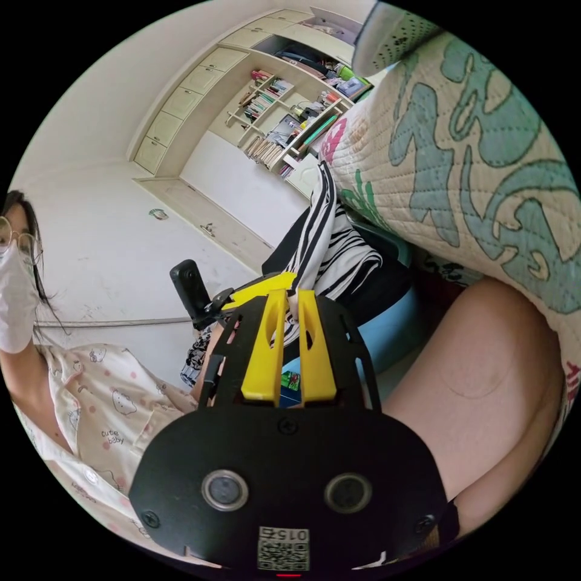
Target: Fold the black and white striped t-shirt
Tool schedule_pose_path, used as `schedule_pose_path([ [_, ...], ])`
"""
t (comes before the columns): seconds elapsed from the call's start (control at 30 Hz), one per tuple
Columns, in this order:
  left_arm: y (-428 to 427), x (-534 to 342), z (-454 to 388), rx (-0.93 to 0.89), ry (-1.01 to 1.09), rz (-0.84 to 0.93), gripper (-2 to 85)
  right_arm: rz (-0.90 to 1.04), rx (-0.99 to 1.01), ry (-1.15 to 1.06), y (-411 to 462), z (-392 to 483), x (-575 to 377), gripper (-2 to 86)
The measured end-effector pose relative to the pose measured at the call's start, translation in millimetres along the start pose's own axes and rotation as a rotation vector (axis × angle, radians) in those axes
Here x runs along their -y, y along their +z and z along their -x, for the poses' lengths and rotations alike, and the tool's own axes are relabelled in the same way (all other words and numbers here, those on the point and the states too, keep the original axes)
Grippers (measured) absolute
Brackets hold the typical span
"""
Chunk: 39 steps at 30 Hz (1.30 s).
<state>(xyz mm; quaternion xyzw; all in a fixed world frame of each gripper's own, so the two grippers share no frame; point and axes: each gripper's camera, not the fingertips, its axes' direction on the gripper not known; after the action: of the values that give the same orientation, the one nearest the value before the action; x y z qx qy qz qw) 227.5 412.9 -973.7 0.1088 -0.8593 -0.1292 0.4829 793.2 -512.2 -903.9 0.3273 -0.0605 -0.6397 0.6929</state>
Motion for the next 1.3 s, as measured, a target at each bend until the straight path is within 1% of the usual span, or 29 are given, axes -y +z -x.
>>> schedule_pose_path([
  [0.07,-1.4,1.7,-4.5,0.021,0.042,0.012,8.1,0.012,-0.01,-0.001,6.1,-0.8,-4.4,4.2],
  [0.17,-3.0,5.1,-3.2,0.021,0.044,0.019,6.9,0.007,-0.025,-0.008,13.6,-2.6,-13.4,4.2],
  [0.27,-8.4,4.9,1.9,0.005,0.033,-0.001,2.2,-0.044,0.0,-0.058,16.9,-0.5,-28.4,3.6],
  [0.3,-10.7,4.8,3.1,-0.008,0.035,-0.01,0.5,-0.074,0.001,-0.087,18.9,2.3,-35.9,4.9],
  [0.37,-13.6,4.9,4.5,-0.012,0.031,-0.024,-0.2,-0.081,-0.057,-0.12,29.6,7.0,-44.2,6.5],
  [0.4,-14.3,5.2,5.1,0.005,0.024,-0.027,-0.4,-0.067,-0.122,-0.13,40.4,8.5,-48.4,7.5],
  [0.43,-13.5,5.8,5.1,0.021,0.022,-0.022,-0.4,-0.059,-0.184,-0.123,50.7,6.3,-52.9,8.4],
  [0.57,-6.3,7.4,-3.4,0.045,0.049,0.019,0.4,-0.033,-0.239,-0.043,77.9,-18.9,-67.7,10.2],
  [0.67,8.5,11.2,-20.0,0.045,0.104,0.089,5.2,-0.02,-0.26,0.013,102.0,-36.1,-77.6,10.9],
  [0.77,24.8,13.1,-34.2,0.069,0.132,0.127,7.9,0.016,-0.235,0.05,133.9,-52.9,-77.8,8.9],
  [0.83,34.6,12.8,-41.3,0.103,0.126,0.141,8.2,0.03,-0.206,0.068,158.0,-63.1,-76.5,4.2],
  [0.9,42.1,11.8,-47.2,0.122,0.12,0.153,8.2,0.046,-0.22,0.061,176.3,-61.9,-77.5,2.3],
  [1.03,58.4,6.6,-63.6,0.18,0.125,0.172,8.0,0.027,-0.253,-0.03,209.6,-43.6,-96.9,1.0],
  [1.23,91.7,-5.8,-106.3,0.307,0.198,0.202,8.1,0.016,-0.249,0.016,262.8,-51.5,-130.3,0.6],
  [1.3,95.8,-11.2,-113.2,0.309,0.196,0.198,7.9,0.015,-0.247,0.013,281.1,-49.2,-138.4,0.6],
])
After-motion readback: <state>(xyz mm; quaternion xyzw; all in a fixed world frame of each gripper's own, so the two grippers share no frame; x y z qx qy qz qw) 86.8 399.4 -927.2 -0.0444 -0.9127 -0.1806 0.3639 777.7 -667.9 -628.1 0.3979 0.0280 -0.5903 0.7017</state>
